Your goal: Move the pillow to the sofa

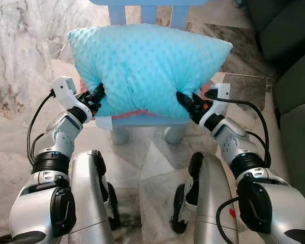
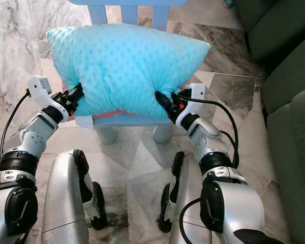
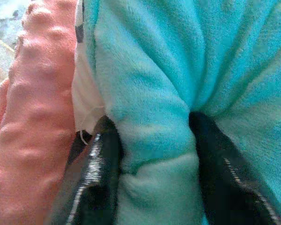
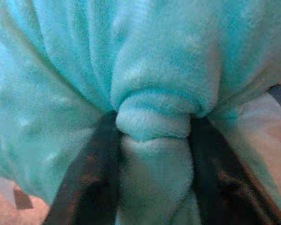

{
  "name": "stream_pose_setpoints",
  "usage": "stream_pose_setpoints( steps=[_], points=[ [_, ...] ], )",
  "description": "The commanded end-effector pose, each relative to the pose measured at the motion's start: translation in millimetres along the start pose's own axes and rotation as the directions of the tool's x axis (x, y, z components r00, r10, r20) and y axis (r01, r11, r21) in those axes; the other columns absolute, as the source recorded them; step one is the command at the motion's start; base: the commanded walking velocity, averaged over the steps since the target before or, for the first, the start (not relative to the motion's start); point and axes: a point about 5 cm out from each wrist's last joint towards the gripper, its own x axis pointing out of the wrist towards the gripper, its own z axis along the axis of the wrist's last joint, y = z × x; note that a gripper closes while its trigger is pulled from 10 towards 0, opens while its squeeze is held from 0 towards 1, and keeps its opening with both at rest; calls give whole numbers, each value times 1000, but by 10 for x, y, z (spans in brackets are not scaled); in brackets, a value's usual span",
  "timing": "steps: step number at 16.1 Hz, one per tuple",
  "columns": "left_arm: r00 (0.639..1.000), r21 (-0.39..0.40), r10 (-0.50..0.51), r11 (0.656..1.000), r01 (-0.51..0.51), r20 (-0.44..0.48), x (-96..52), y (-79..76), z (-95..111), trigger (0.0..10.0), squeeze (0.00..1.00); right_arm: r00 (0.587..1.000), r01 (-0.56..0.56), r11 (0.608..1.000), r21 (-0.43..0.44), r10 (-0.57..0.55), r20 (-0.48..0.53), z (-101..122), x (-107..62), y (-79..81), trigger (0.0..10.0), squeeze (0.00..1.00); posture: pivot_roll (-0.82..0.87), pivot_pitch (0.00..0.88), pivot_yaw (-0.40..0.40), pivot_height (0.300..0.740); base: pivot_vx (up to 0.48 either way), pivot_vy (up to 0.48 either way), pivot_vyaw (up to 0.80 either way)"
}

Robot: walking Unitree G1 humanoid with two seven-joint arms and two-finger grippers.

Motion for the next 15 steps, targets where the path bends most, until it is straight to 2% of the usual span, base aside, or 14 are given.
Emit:
stream_pose_setpoints(
  steps=[1,10,12,15],
  points=[
    [1000,-8,7,1000,-7,-26,-28,29,-92,0,0,998,1,1000,21,1,-59,-178,-7,49,0,0,25,490,-42,496,0,0,0],
    [1000,-7,9,1000,-9,-28,-35,20,-139,0,0,996,95,995,-32,-95,1,-104,-28,-20,0,0,17,490,-44,496,0,0,0],
    [1000,-5,25,1000,-25,-10,-28,20,-130,0,0,993,120,991,-66,-120,11,-73,-36,-46,0,0,15,488,-43,496,0,0,0],
    [1000,21,25,999,-24,-8,-13,7,-112,0,0,993,118,991,-68,-117,19,-54,-31,-43,0,0,16,485,-40,496,0,0,0]
  ],
)
